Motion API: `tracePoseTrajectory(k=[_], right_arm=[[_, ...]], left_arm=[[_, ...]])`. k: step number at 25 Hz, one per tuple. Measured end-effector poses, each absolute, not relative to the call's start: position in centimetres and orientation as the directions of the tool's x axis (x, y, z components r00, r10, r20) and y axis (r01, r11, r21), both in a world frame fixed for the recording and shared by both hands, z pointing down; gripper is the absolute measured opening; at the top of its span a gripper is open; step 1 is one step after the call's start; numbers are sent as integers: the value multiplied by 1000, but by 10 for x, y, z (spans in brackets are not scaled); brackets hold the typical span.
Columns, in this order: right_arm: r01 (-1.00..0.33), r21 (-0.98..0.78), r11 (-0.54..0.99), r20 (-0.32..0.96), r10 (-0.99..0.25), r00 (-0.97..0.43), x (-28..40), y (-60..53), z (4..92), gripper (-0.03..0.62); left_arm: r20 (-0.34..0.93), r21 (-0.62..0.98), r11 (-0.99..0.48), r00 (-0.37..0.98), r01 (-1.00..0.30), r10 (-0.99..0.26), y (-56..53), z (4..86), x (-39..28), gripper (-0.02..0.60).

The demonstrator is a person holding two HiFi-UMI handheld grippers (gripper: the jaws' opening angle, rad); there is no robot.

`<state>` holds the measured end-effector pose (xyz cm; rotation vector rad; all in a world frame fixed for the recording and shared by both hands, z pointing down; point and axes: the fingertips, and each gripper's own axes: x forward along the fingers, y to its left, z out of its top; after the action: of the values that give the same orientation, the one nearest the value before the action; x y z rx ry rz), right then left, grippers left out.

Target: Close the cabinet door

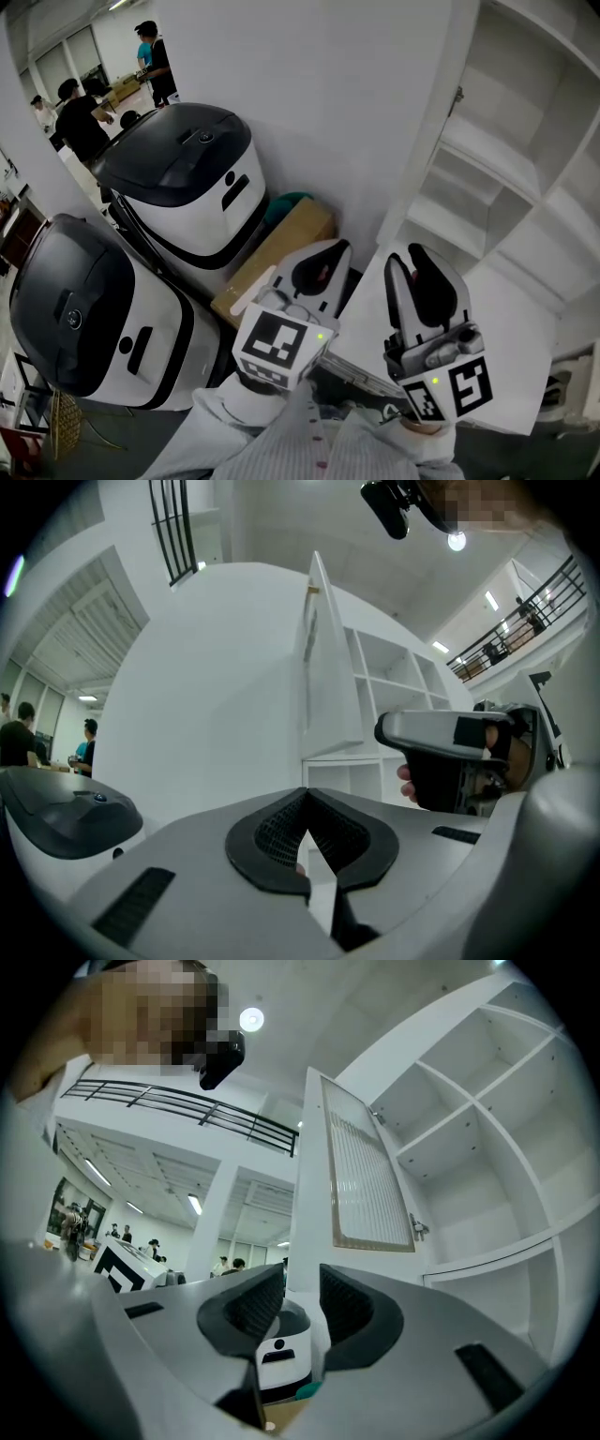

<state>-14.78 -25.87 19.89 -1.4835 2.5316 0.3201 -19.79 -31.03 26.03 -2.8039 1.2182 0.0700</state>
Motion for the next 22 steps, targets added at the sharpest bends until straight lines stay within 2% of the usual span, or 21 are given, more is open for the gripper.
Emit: tracePoseTrajectory(k=[1,9,22], right_arm=[[-874,93,477,-270,-833,-484,-150,-259,197,93],[-915,133,381,-292,-867,-404,-157,-274,188,199],[-955,201,218,-321,-907,-274,-166,-300,185,227]], left_arm=[[-73,-57,-682,684,-730,-726,-311,261,-199,9],[-72,-40,-700,701,-713,-710,-317,268,-207,9],[-63,-28,-721,721,-692,-690,-330,278,-220,9]])
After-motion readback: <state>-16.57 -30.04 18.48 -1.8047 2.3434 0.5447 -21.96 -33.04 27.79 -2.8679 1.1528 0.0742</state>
